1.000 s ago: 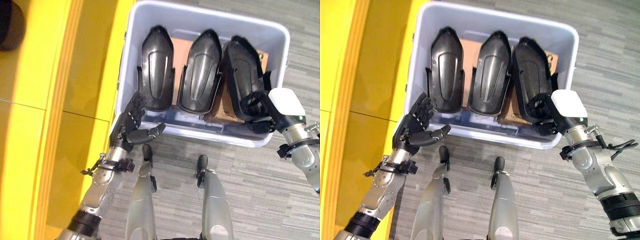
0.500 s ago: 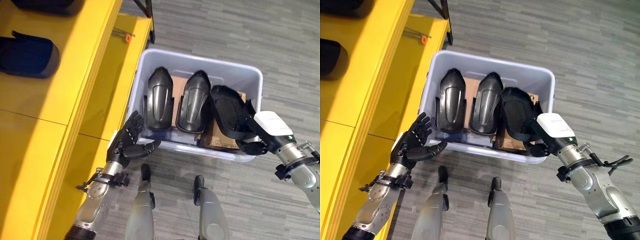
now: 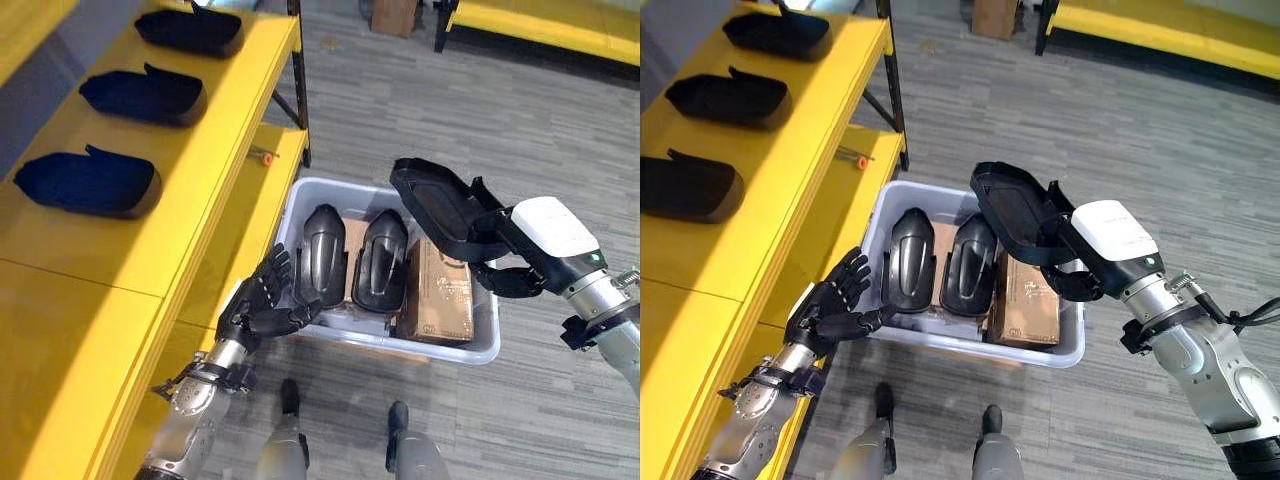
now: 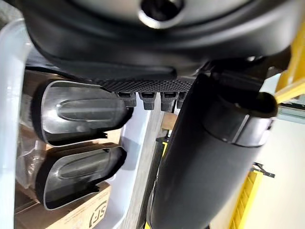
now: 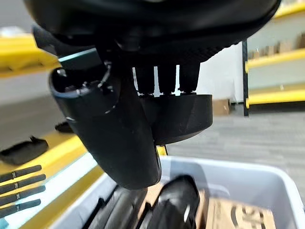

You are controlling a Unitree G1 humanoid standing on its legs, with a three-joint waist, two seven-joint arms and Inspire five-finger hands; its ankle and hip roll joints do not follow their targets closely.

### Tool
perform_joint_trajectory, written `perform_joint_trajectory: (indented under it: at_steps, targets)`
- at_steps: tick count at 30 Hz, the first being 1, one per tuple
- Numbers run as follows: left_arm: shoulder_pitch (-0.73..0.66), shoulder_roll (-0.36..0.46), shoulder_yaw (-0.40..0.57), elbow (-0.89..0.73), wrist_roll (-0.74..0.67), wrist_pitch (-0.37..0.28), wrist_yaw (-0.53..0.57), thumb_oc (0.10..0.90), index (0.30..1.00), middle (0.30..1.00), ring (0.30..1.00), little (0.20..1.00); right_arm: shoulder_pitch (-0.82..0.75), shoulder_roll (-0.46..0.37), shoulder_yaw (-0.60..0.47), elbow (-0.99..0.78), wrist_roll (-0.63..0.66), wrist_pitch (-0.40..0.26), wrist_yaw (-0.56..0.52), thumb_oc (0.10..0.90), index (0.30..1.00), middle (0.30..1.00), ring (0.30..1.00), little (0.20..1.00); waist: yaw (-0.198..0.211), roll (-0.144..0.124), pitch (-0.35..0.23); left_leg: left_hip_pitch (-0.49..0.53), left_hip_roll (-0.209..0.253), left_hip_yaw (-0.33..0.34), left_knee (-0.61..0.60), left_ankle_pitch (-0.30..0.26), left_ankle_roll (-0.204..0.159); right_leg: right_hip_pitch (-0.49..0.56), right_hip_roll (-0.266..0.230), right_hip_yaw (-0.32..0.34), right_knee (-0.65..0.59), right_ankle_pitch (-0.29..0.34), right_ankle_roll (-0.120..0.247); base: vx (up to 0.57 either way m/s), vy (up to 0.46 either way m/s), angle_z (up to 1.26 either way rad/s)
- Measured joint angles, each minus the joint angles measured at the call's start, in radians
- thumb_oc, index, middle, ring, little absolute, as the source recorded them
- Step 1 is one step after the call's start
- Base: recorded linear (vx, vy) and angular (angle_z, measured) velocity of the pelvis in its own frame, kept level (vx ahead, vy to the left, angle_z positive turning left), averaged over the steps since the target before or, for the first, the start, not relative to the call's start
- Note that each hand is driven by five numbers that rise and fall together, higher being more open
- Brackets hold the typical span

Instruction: Move parts from the plastic box to the shelf.

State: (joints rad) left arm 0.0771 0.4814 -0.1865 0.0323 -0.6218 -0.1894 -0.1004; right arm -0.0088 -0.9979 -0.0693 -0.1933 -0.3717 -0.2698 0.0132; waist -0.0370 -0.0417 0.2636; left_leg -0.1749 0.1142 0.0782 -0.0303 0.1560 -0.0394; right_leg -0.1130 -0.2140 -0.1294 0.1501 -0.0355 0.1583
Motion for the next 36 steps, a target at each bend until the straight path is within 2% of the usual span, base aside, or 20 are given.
perform_joint_trajectory:
  at_steps: [5, 9, 14, 17, 20, 22, 23, 24, 25, 26, 27, 28, 29, 30, 32, 34, 36]
  targets:
    - [0.023, -0.037, -0.002, 0.007, 0.000, 0.015, -0.005, 0.900, 1.000, 1.000, 1.000, 1.000, -0.003, -0.003, -0.002, -0.003, 0.000, 0.001, 0.001, 0.400, 0.300, 0.300, 0.300, 0.300, -0.014, 0.005, -0.032, 0.041, 0.002, 0.021, -0.028, 0.001, -0.002, 0.040, 0.005, 0.014, -0.054, 0.023, 0.002, 0.05, -0.005, -0.11]
    - [0.023, -0.037, -0.002, 0.007, 0.000, 0.028, -0.021, 0.900, 1.000, 1.000, 1.000, 1.000, -0.010, -0.004, 0.000, -0.004, 0.000, 0.004, 0.002, 0.400, 0.300, 0.300, 0.300, 0.300, -0.019, 0.010, -0.052, 0.067, 0.004, 0.030, -0.035, 0.002, -0.003, 0.076, 0.011, 0.019, -0.101, 0.045, 0.002, 0.03, -0.016, -0.12]
    - [0.018, -0.042, -0.002, 0.009, 0.000, 0.031, -0.020, 0.900, 1.000, 1.000, 1.000, 1.000, -0.147, -0.005, 0.069, -0.003, 0.002, 0.010, 0.003, 0.400, 0.300, 0.300, 0.300, 0.300, -0.019, 0.031, -0.065, 0.101, 0.007, 0.054, -0.046, 0.002, -0.002, 0.091, 0.015, 0.045, -0.104, 0.049, 0.003, 0.01, -0.031, -0.13]
    - [0.017, -0.044, -0.002, 0.018, 0.000, 0.031, -0.016, 0.900, 1.000, 1.000, 1.000, 1.000, -0.248, -0.005, 0.151, 0.005, 0.006, 0.015, 0.003, 0.400, 0.300, 0.300, 0.300, 0.300, -0.016, 0.039, -0.070, 0.122, 0.007, 0.056, -0.044, 0.002, -0.002, 0.102, 0.018, 0.049, -0.088, 0.042, 0.003, -0.02, -0.077, -0.02]
    - [0.017, -0.054, 0.000, 0.032, 0.000, 0.031, -0.008, 0.900, 1.000, 1.000, 1.000, 1.000, -0.332, -0.007, 0.230, 0.010, 0.019, 0.013, 0.003, 0.400, 0.300, 0.300, 0.300, 0.300, -0.003, 0.043, -0.070, 0.123, 0.017, 0.030, -0.013, -0.001, -0.001, 0.092, 0.021, 0.037, -0.002, -0.006, -0.005, -0.10, -0.240, 0.20]
    - [0.021, -0.060, 0.000, 0.038, 0.000, 0.031, 0.006, 0.900, 1.000, 1.000, 1.000, 1.000, -0.367, -0.009, 0.271, 0.018, 0.020, 0.013, 0.001, 0.400, 0.300, 0.300, 0.300, 0.300, 0.003, 0.045, -0.068, 0.122, 0.026, 0.015, -0.004, 0.001, -0.004, 0.082, 0.031, 0.036, 0.044, -0.036, -0.021, -0.15, -0.294, 0.19]
    - [0.027, -0.067, 0.007, 0.038, -0.001, 0.030, 0.013, 0.900, 1.000, 1.000, 1.000, 1.000, -0.402, -0.010, 0.305, 0.019, 0.021, 0.012, 0.001, 0.400, 0.300, 0.300, 0.300, 0.300, 0.019, 0.053, -0.067, 0.113, 0.046, -0.001, 0.004, 0.008, -0.014, 0.058, 0.060, 0.048, 0.098, -0.069, -0.049, -0.18, -0.336, 0.28]
    - [0.028, -0.066, 0.012, 0.036, -0.001, 0.030, 0.015, 0.900, 1.000, 1.000, 1.000, 1.000, -0.425, -0.011, 0.319, 0.018, 0.023, 0.010, 0.000, 0.400, 0.300, 0.300, 0.300, 0.300, 0.019, 0.061, -0.065, 0.097, 0.058, -0.017, 0.008, 0.011, -0.019, 0.035, 0.084, 0.060, 0.138, -0.093, -0.069, -0.19, -0.308, 0.64]
    - [0.041, -0.070, 0.032, 0.030, -0.001, 0.030, 0.024, 0.900, 1.000, 1.000, 1.000, 1.000, -0.470, -0.012, 0.332, 0.010, 0.044, 0.005, -0.006, 0.400, 0.300, 0.300, 0.300, 0.300, 0.037, 0.081, -0.053, 0.052, 0.091, -0.069, 0.006, 0.033, -0.027, -0.034, 0.157, 0.097, 0.255, -0.152, -0.130, -0.18, -0.272, 0.83]
    - [0.048, -0.072, 0.041, 0.024, -0.002, 0.030, 0.028, 0.900, 1.000, 1.000, 1.000, 1.000, -0.475, -0.012, 0.329, 0.002, 0.055, 0.003, -0.014, 0.400, 0.300, 0.300, 0.300, 0.300, 0.038, 0.074, -0.051, 0.035, 0.101, -0.077, 0.005, 0.014, -0.027, -0.049, 0.158, 0.093, 0.266, -0.157, -0.125, -0.18, -0.181, 1.18]
    - [0.065, -0.065, 0.041, 0.026, -0.002, 0.031, 0.031, 0.900, 1.000, 1.000, 1.000, 1.000, -0.471, -0.011, 0.330, -0.001, 0.063, -0.008, -0.029, 0.400, 0.300, 0.300, 0.300, 0.300, 0.061, 0.078, -0.040, 0.001, 0.109, -0.052, 0.009, -0.116, 0.053, -0.058, 0.185, 0.066, 0.275, -0.160, -0.170, -0.16, -0.155, 1.19]
    - [0.068, -0.066, 0.040, 0.027, -0.002, 0.031, 0.032, 0.900, 1.000, 1.000, 1.000, 1.000, -0.471, -0.018, 0.325, -0.001, 0.063, -0.010, -0.032, 0.400, 0.300, 0.300, 0.300, 0.300, 0.052, 0.064, -0.028, -0.016, 0.108, -0.048, 0.034, -0.137, 0.035, -0.055, 0.146, 0.023, 0.258, -0.142, -0.165, -0.18, -0.179, 1.39]
    - [0.071, -0.069, 0.036, 0.032, -0.002, 0.032, 0.035, 0.900, 1.000, 1.000, 1.000, 1.000, -0.470, -0.018, 0.320, 0.000, 0.064, -0.010, -0.034, 0.400, 0.300, 0.300, 0.300, 0.300, 0.049, 0.058, -0.022, -0.043, 0.103, -0.028, 0.079, -0.101, 0.008, -0.054, 0.130, -0.016, 0.244, -0.130, -0.170, -0.15, -0.190, 1.36]
    - [0.072, -0.067, 0.027, 0.039, -0.002, 0.033, 0.030, 0.900, 1.000, 1.000, 1.000, 1.000, -0.461, -0.023, 0.311, -0.001, 0.064, -0.010, -0.043, 0.400, 0.300, 0.300, 0.300, 0.300, 0.063, 0.049, -0.018, -0.047, 0.105, 0.048, 0.150, -0.108, 0.012, -0.055, 0.094, -0.077, 0.227, -0.116, -0.218, -0.11, -0.148, 1.29]
    - [0.069, -0.070, 0.020, 0.039, -0.002, 0.034, 0.022, 0.900, 1.000, 1.000, 1.000, 1.000, -0.411, -0.026, 0.260, -0.002, 0.063, -0.012, -0.047, 0.400, 0.300, 0.300, 0.300, 0.300, 0.044, 0.037, -0.011, -0.028, 0.134, 0.138, 0.269, -0.115, -0.010, -0.028, 0.064, -0.155, 0.159, -0.086, -0.225, -0.08, -0.094, 1.44]
    - [0.067, -0.075, 0.017, 0.040, -0.002, 0.034, 0.020, 0.900, 1.000, 1.000, 1.000, 1.000, -0.375, -0.026, 0.222, -0.001, 0.062, -0.006, -0.047, 0.400, 0.300, 0.300, 0.300, 0.300, 0.036, 0.043, -0.011, 0.043, 0.159, 0.151, 0.284, -0.130, -0.035, -0.014, 0.050, -0.220, 0.134, -0.071, -0.230, 0.02, -0.040, 1.18]
    - [0.059, -0.075, 0.014, 0.039, -0.002, 0.033, 0.020, 0.900, 1.000, 1.000, 1.000, 1.000, -0.345, -0.024, 0.184, 0.001, 0.062, -0.002, -0.049, 0.400, 0.300, 0.300, 0.300, 0.300, 0.033, 0.056, -0.010, 0.113, 0.178, 0.160, 0.247, -0.129, -0.048, -0.013, 0.055, -0.243, 0.127, -0.075, -0.225, 0.01, 0.006, 0.79]
